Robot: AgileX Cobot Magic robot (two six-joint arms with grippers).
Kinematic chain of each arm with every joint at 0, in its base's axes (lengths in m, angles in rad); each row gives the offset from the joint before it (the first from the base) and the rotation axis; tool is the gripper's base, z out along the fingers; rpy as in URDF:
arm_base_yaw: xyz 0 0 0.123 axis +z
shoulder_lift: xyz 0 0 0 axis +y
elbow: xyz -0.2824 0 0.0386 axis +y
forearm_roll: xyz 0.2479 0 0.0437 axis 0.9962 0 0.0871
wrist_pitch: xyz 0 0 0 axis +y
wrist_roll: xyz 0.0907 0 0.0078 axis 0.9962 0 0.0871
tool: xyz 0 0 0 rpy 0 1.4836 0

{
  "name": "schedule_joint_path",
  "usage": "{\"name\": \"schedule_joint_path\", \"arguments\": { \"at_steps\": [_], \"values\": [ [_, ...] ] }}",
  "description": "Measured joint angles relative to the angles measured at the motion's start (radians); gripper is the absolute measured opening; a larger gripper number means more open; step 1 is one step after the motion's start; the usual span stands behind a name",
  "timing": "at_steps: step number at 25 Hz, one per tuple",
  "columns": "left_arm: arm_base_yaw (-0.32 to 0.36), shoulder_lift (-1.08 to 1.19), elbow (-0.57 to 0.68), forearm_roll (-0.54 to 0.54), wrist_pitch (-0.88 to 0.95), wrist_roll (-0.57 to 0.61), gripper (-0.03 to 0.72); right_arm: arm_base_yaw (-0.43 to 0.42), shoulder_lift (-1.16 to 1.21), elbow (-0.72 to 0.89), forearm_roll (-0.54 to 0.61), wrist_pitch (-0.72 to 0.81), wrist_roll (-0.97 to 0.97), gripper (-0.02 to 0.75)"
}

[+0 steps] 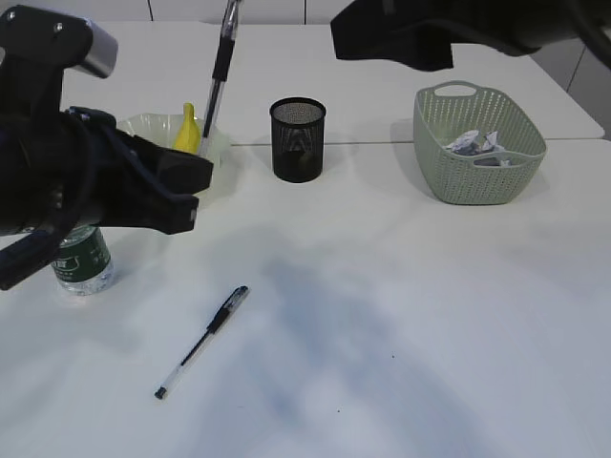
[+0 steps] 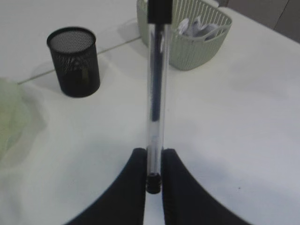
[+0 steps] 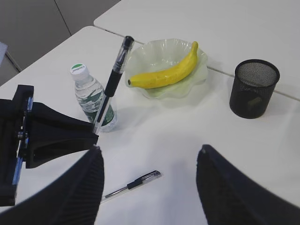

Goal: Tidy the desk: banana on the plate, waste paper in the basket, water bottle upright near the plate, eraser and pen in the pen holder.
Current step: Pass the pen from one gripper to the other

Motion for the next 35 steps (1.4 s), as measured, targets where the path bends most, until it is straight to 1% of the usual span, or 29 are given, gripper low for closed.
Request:
{"name": "schedule_joint_path", "arguments": {
  "at_steps": [5,13,22,27,31,35],
  "values": [
    [-0.069,0.0,0.0,0.029,-0.105,0.0,0.038,0.0,0.0,0.0,0.006,-0.024,-0.042,0.461],
    [-0.134,0.0,0.001,0.069,-0.25,0.0,0.038,0.0,0.0,0.0,0.008,-0.066,-0.082,0.461],
    [-0.181,0.0,0.002,0.073,-0.363,0.0,0.038,0.0,0.002,0.0,0.022,-0.117,-0.085,0.461],
    [-0.204,0.0,0.002,0.074,-0.394,0.0,0.038,0.0,0.002,0.0,0.041,-0.136,-0.088,0.461],
    [-0.205,0.0,0.002,0.074,-0.406,0.0,0.038,0.0,0.002,0.0,0.083,-0.138,-0.117,0.461],
    [-0.205,0.0,0.002,0.074,-0.406,-0.006,0.038,0.0,0.002,0.0,0.163,-0.143,-0.185,0.461]
  ]
}}
